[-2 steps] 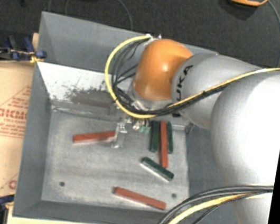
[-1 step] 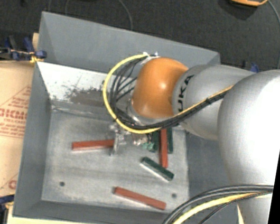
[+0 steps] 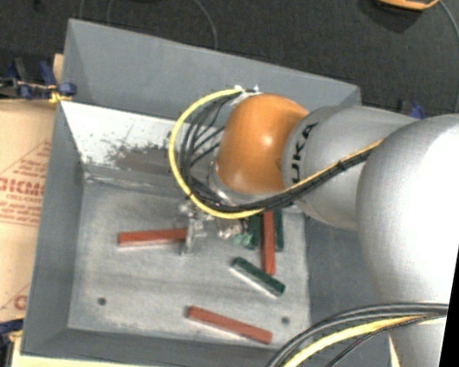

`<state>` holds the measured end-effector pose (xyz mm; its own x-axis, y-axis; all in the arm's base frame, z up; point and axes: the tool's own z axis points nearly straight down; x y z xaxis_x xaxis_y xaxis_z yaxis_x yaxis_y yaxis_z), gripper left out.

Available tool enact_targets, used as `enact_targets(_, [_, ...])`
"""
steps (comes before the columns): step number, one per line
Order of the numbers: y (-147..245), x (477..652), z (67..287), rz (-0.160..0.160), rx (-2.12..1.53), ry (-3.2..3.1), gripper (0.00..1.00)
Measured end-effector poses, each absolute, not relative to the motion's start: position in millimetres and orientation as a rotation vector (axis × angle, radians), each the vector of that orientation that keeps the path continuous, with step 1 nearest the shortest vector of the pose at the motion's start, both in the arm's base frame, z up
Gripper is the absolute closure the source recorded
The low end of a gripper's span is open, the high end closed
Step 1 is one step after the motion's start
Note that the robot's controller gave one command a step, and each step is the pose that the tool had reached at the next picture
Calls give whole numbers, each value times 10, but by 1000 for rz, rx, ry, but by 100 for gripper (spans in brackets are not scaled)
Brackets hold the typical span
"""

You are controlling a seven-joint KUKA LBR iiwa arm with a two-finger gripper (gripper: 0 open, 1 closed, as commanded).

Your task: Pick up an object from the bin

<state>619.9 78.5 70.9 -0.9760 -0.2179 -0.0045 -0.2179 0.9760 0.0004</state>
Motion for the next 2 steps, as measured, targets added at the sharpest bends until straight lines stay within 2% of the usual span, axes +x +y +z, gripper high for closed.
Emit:
enact_targets(1, [1082,6361,1255,-4,-382,3119,100])
enact_targets(2, [1063,6335,1795,0,-376,3114,100])
